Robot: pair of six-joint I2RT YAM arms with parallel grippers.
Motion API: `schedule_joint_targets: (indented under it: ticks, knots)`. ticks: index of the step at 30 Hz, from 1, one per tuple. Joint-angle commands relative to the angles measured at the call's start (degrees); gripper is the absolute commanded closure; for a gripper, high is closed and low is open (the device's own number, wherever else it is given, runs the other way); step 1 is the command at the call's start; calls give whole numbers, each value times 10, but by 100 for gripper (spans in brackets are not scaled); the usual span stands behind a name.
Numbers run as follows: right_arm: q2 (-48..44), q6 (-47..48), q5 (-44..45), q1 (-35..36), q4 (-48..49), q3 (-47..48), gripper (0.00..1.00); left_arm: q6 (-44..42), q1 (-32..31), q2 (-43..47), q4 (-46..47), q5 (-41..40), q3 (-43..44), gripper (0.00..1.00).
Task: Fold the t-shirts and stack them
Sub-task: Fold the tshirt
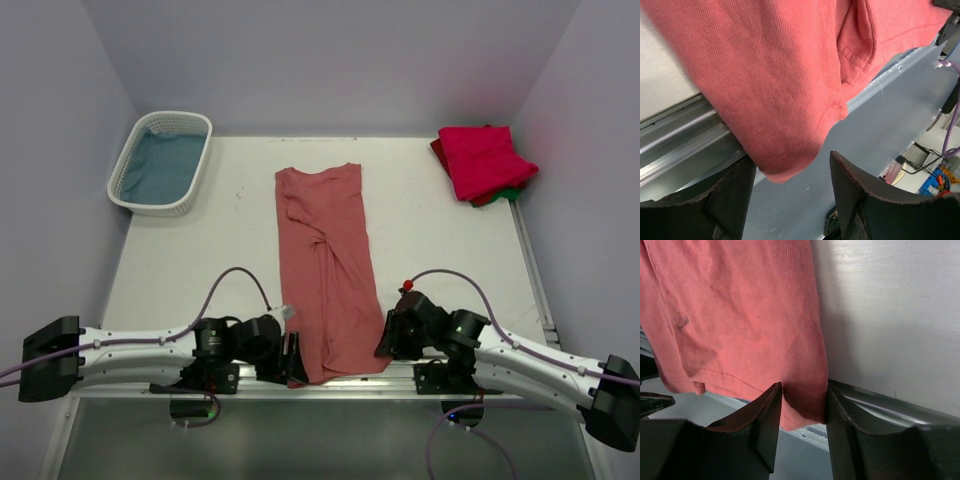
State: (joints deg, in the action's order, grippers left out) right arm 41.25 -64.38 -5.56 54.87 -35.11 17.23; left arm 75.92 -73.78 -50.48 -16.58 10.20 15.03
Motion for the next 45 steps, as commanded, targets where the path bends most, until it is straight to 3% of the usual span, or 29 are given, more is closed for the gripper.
schedule_joint_targets:
  ticks: [1, 4, 5, 6, 7, 10, 25, 30, 33, 45]
  knots:
    - [1, -8, -18, 6, 0, 1, 58, -9, -12, -34, -59, -25, -23, 35]
    - [1, -8, -25, 7, 0, 3, 82, -5, -13, -21, -58, -37, -26, 49]
    - [1, -7, -26, 8, -1, 3, 97, -4, -13, -17, -58, -40, -26, 60]
    - [2, -5, -28, 7, -2, 3, 100, -4, -13, -15, -59, -41, -26, 67]
    - [2, -3, -27, 7, -4, 4, 100, -3, -13, -9, -62, -47, -24, 81]
    - [8, 4, -28, 8, -5, 11, 100, -5, -14, -1, -71, -61, -11, 100]
    - [40, 99, 28, 7, 25, 113, 100, -89, -15, -43, -100, -210, 146, 100]
    - [76, 139, 90, 7, 15, 164, 100, -76, -15, -45, -211, -306, 191, 100]
    - [109, 159, 136, 6, 11, 195, 100, -86, -6, -45, -227, -362, 203, 100]
    - [235, 239, 206, -29, 88, 271, 100, -289, 113, -113, 0, -408, 198, 100]
